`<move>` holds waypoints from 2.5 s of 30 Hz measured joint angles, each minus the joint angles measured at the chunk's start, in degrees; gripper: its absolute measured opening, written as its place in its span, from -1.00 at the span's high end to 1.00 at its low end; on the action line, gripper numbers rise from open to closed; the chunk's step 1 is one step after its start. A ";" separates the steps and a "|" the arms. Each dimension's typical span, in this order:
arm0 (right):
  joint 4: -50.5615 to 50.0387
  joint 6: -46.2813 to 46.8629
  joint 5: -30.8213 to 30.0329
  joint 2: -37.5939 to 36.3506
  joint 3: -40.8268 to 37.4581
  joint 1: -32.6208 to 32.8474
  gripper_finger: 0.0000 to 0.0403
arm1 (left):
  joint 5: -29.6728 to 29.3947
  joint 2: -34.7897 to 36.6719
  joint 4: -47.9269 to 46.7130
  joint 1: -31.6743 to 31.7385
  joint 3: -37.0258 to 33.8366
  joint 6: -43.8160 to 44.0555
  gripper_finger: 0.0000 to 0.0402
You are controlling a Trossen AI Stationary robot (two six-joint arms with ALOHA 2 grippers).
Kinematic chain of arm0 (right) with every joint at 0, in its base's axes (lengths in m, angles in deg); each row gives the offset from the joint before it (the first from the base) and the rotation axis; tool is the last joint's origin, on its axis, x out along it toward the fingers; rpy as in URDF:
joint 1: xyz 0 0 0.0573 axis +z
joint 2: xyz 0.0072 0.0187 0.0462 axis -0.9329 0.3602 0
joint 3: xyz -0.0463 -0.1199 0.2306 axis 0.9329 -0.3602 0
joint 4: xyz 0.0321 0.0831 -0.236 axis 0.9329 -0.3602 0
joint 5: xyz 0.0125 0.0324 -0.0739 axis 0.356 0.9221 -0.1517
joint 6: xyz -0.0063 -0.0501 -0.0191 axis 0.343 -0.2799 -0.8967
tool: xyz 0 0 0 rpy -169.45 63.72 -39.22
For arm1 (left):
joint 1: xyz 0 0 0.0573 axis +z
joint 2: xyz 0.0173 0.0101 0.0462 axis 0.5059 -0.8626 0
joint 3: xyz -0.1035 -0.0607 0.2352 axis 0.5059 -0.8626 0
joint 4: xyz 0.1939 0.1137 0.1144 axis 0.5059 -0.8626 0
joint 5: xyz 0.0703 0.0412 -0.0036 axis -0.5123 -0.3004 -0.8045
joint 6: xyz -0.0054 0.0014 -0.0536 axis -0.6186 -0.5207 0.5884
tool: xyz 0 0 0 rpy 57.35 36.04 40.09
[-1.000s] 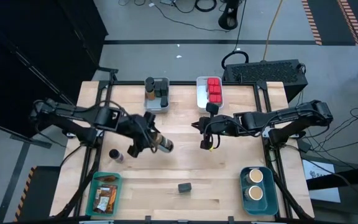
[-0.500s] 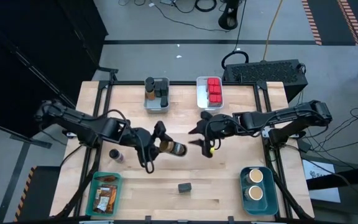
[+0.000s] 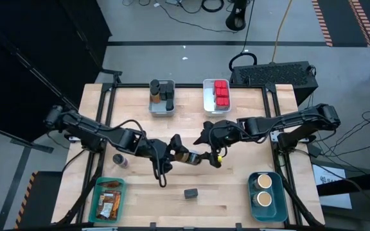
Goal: Sort spices by type
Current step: Put the gold spice bottle into the blue bin
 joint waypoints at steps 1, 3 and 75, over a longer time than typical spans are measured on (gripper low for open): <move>-0.31 0.04 0.37 0.07 0.00 0.03 -0.40 | -0.48 -0.20 0.77 0.00 0.00 -0.99 -0.41; -0.11 0.51 0.67 0.43 0.00 0.08 -0.39 | -1.23 -0.55 1.92 0.04 0.00 -2.57 -0.41; 2.16 0.14 11.31 2.13 1.60 0.32 -0.40 | 0.65 -0.58 13.61 1.24 0.07 -6.92 -0.56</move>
